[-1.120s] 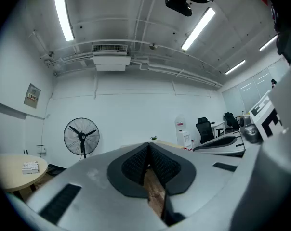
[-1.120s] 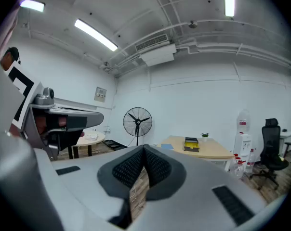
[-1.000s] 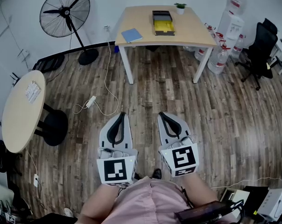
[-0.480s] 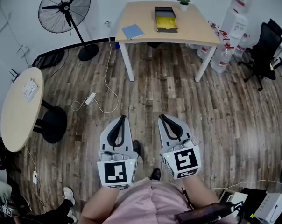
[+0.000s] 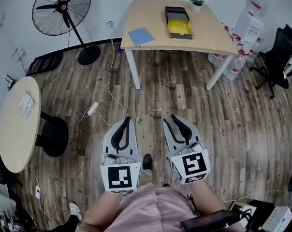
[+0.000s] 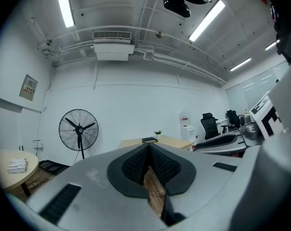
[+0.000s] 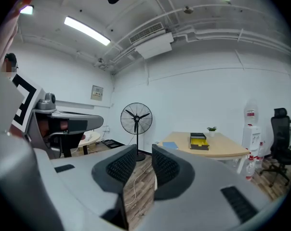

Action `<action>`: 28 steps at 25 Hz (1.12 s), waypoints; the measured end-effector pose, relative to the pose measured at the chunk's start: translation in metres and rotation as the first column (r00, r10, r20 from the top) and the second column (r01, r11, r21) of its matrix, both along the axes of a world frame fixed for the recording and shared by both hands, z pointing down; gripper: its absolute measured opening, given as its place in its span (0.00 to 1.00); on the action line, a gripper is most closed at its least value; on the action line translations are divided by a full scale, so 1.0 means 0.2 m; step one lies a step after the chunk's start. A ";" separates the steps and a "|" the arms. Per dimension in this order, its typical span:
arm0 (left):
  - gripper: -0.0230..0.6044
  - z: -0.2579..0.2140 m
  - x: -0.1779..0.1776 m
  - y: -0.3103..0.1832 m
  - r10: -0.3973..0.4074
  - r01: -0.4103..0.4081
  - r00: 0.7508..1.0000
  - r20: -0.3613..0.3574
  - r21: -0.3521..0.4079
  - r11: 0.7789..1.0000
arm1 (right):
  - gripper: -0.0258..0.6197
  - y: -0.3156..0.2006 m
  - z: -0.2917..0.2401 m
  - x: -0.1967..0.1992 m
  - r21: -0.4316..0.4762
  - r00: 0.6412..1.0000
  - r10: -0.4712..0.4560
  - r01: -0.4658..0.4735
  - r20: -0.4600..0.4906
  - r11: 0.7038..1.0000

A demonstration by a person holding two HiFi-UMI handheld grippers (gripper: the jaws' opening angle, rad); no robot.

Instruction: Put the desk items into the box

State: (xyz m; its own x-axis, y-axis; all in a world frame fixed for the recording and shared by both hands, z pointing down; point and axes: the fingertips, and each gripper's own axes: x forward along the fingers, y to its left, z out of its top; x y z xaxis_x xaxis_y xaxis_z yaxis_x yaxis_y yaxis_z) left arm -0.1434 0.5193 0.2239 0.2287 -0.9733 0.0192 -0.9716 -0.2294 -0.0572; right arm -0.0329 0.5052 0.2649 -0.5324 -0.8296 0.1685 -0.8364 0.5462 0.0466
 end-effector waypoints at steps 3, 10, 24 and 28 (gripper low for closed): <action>0.05 -0.02 -0.08 -0.17 0.004 -0.004 1.000 0.000 0.013 1.000 | 0.19 -0.18 -0.01 -0.06 0.007 1.000 0.013 -0.013 0.000 1.000; 0.05 -0.09 -0.26 -0.51 0.013 -0.013 1.000 0.000 0.058 0.998 | 0.18 -0.52 -0.09 -0.23 0.051 1.000 0.027 -0.027 -0.011 0.998; 0.05 -0.04 -0.27 -0.95 0.067 -0.067 0.998 -0.007 0.045 0.997 | 0.16 -0.94 -0.06 -0.25 0.038 0.997 0.073 -0.072 -0.030 0.997; 0.05 0.03 -0.28 -1.12 0.061 -0.061 0.998 -0.006 0.014 0.998 | 0.15 -1.11 0.00 -0.26 0.018 0.997 0.070 -0.070 -0.030 0.997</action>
